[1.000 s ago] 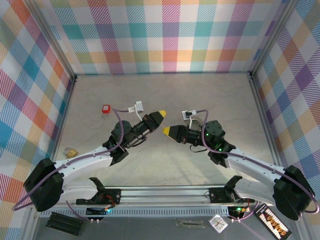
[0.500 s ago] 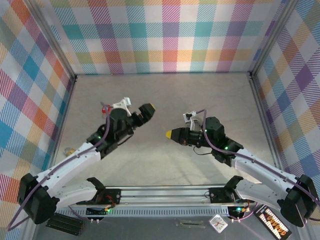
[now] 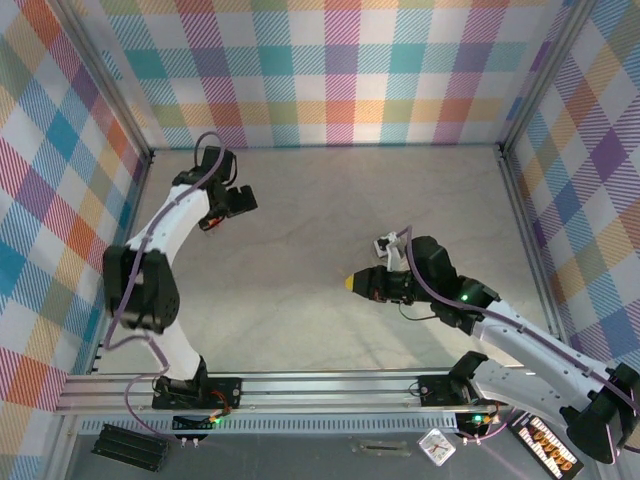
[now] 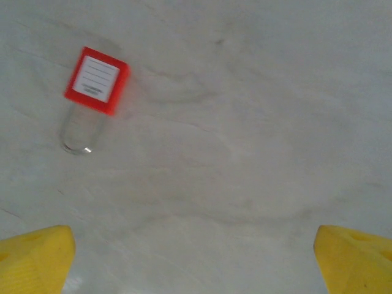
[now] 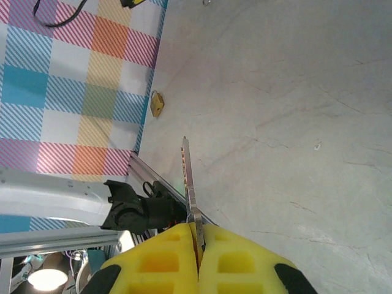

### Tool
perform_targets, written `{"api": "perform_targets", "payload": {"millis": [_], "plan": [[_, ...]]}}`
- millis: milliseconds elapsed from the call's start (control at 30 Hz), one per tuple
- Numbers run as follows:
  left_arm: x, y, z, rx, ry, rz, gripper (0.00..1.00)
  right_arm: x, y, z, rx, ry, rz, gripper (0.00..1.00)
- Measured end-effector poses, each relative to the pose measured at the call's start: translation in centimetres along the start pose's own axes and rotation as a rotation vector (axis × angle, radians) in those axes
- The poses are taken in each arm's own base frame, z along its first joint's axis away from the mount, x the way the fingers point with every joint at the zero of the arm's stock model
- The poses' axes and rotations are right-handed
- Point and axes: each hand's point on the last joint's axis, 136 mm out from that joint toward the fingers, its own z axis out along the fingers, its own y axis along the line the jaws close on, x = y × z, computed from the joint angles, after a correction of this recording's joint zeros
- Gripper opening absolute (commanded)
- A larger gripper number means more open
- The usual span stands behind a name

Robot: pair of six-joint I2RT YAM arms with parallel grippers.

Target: Unlock with the key

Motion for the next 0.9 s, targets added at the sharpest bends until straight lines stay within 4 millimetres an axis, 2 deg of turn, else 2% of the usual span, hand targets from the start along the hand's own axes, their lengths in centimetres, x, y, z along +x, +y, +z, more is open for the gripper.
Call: {"api": "perform_targets", "payload": {"millis": [167,233,500,667,900], "plan": [[-2.8,2.0,3.5,-0.107,0.059,0.06,0.95,0.6,-0.8,-0.1,0.036,0.017,0.009,0.0],[-3.4,2.9,4.7,-0.141,0.079,0.073,0.94,0.7,-1.2,-0.2,0.053,0.023,0.009,0.0],[-1.9,6.9,9.1,-0.213,0.215,0.11,0.86,1.2,-1.6,-0.8,0.072,0.028,0.015,0.0],[-1.2,7.5,10.6,-0.175,0.264,0.11,0.81,1.3,-1.6,-1.1,0.072,0.023,0.016,0.0],[-1.5,6.9,12.1,-0.135,0.275,0.114,0.75,1.7,-2.2,-1.3,0.089,0.021,0.032,0.0]]}}
